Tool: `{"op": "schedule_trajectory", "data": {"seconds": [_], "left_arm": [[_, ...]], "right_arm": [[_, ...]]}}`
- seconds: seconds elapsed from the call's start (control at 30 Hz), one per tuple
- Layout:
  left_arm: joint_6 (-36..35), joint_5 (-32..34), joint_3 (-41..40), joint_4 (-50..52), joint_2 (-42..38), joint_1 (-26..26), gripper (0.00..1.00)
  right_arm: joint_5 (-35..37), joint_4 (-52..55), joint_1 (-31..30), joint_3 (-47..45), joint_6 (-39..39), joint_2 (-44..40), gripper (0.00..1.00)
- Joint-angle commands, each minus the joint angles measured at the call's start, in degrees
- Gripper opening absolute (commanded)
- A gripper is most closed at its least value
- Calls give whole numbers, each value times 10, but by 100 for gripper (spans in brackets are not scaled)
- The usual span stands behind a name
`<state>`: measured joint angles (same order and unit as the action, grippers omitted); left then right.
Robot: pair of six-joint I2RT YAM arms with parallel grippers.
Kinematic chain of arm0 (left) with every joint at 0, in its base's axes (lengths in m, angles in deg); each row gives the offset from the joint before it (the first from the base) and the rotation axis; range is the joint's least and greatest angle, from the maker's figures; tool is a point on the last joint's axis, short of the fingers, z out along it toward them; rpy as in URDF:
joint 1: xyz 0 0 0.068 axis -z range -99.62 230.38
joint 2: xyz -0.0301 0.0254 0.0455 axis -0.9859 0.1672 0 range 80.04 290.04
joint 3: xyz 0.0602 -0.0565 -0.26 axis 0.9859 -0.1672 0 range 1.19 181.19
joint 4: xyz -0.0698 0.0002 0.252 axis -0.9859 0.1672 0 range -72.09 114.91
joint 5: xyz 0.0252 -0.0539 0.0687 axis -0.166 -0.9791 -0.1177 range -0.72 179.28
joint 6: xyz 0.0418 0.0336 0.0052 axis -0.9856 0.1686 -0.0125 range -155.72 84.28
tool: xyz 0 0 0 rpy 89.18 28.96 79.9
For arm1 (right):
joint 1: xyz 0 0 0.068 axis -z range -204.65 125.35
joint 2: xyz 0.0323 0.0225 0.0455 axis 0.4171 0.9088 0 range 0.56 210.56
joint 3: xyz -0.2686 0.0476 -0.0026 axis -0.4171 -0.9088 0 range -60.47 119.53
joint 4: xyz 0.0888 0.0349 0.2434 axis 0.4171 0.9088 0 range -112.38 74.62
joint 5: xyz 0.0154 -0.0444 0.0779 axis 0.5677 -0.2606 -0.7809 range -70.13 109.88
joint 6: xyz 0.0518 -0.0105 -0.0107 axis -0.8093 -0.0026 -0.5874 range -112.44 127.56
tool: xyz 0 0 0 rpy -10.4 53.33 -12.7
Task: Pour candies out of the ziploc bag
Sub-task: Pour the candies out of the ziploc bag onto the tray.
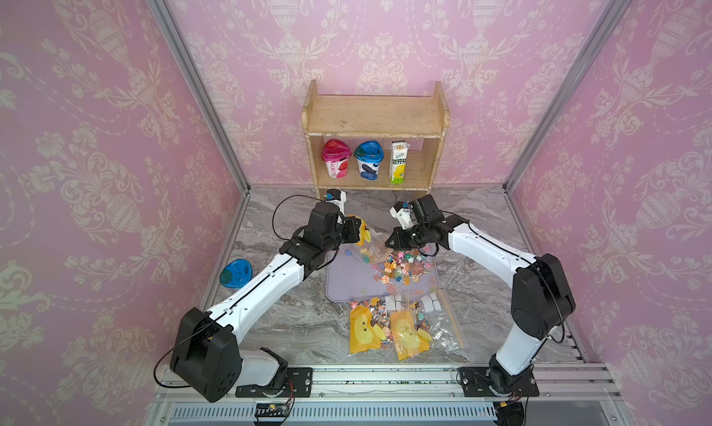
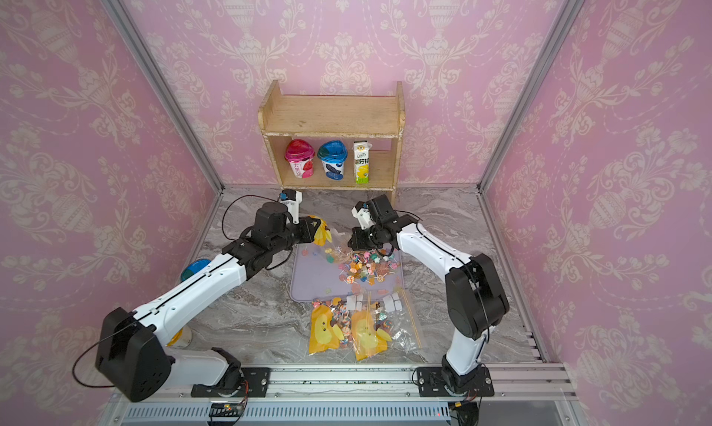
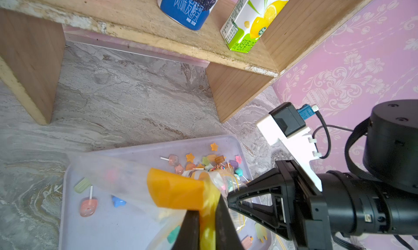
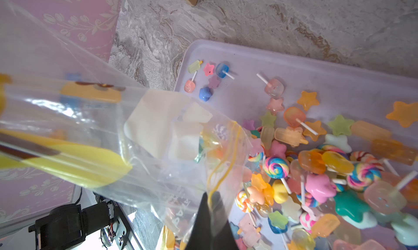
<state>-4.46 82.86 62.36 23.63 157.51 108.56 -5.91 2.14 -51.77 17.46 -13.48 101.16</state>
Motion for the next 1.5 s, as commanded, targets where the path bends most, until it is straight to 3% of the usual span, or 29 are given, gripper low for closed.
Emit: {"op": "schedule_trajectory", "data": {"seconds": [0.0,0.67,0.9,1.13,1.47], "left_arm": [[-14,37,-3,-25,-31,-12,0],[-13,37,-30,-26,-51,-21,0],[-27,41,-5,-9,-56,-26,0],[-14,35,-39,-24,-53,-28,0],[-28,33,-2,-10,-37,-33,0]], "right_arm": [[9,33,0,-3,-5,21,0],[14,28,-3,-22,-5,13,0],[20,42,-3,7,0,11,0],[11,27,-6,-10,-9,23,0],[17,43,-6,20,-4,24,0]]}}
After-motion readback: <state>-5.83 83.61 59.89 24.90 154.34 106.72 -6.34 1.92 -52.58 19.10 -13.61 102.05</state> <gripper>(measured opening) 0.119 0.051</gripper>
